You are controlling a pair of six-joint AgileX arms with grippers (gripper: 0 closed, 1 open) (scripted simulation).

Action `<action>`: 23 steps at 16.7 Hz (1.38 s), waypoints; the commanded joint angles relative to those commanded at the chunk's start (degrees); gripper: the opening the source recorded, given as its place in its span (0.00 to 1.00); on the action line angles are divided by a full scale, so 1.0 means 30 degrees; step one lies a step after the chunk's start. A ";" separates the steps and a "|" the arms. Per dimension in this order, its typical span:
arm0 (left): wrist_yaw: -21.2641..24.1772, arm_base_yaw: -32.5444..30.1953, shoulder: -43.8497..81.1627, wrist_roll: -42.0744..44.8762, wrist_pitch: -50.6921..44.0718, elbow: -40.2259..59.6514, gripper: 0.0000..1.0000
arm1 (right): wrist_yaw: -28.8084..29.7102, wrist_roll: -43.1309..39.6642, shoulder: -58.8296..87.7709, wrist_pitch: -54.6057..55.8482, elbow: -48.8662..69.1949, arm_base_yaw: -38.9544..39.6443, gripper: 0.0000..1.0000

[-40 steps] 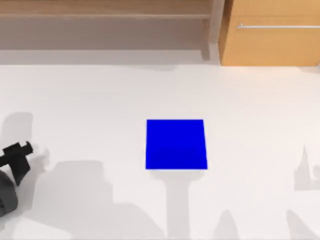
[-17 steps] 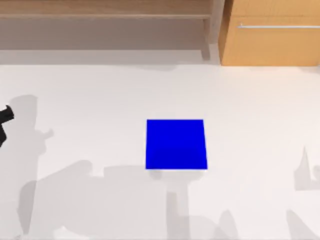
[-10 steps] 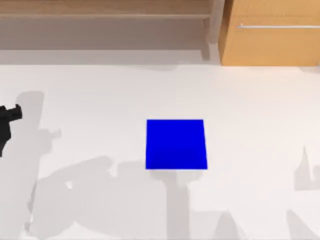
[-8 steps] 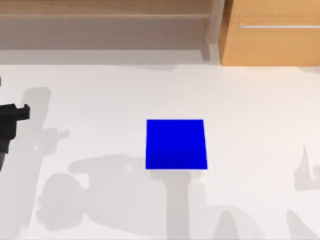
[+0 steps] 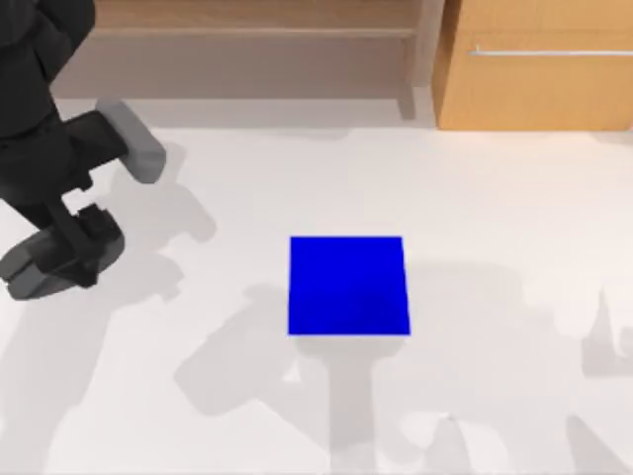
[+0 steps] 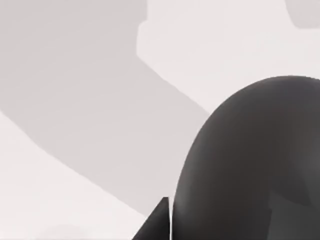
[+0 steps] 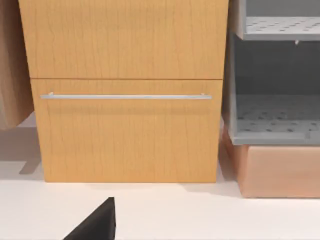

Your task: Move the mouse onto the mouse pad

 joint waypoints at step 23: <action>-0.0353 -0.8890 1.2004 3.2645 -0.0487 1.3270 0.00 | 0.0000 0.0000 0.0000 0.0000 0.0000 0.0000 1.00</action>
